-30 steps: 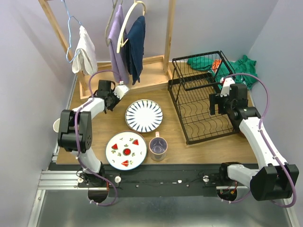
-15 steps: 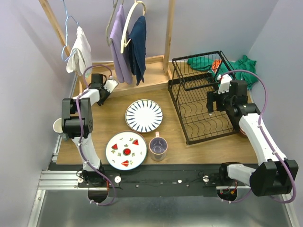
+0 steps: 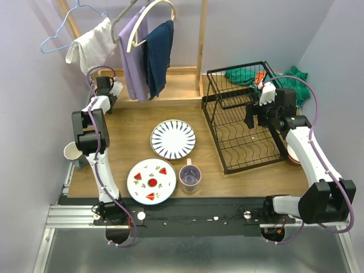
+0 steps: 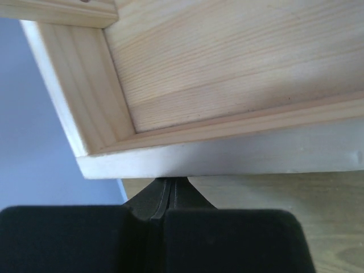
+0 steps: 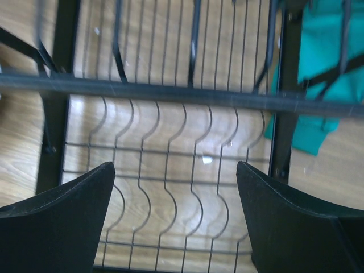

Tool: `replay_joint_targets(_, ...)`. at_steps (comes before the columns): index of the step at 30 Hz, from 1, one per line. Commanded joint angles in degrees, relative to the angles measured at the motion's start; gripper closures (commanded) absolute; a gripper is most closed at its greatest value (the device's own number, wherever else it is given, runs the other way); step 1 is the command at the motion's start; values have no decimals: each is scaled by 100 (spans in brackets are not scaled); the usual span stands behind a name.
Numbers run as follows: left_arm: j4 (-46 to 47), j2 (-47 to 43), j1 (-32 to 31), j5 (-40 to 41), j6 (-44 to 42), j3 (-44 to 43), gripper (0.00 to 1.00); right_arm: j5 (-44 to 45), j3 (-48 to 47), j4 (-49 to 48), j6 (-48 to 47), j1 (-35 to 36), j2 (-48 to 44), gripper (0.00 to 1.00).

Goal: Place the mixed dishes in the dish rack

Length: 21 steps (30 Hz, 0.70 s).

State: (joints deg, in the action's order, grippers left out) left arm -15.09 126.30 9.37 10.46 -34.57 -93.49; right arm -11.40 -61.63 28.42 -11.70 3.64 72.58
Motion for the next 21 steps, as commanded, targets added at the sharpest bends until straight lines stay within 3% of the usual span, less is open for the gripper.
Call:
replay_joint_targets(1,-37,-105,-31,44,169,-179,100,-669,-612,-118,-34,14,239,6)
replay_joint_targets(4,-283,-693,-31,-298,424,453,100,-890,-1026,485,-235,5,318,6)
replay_joint_targets(7,-607,-1422,-40,-903,539,1209,85,-1057,-1465,1284,-840,5,178,5)
replay_joint_targets(8,-679,-1607,-40,-1036,530,1593,74,-1101,-1588,1445,-1155,5,4,5)
replay_joint_targets(11,-951,-2292,-93,-1862,407,2279,56,-1373,-1799,2069,-1858,14,-182,2)
replay_joint_targets(16,-934,-3198,-338,-2364,91,3125,49,-1777,-2441,3036,-2713,5,247,4)
replay_joint_targets(21,-1074,-3839,-602,-2636,-243,3505,48,-1612,-2364,3047,-2786,-3,468,8)
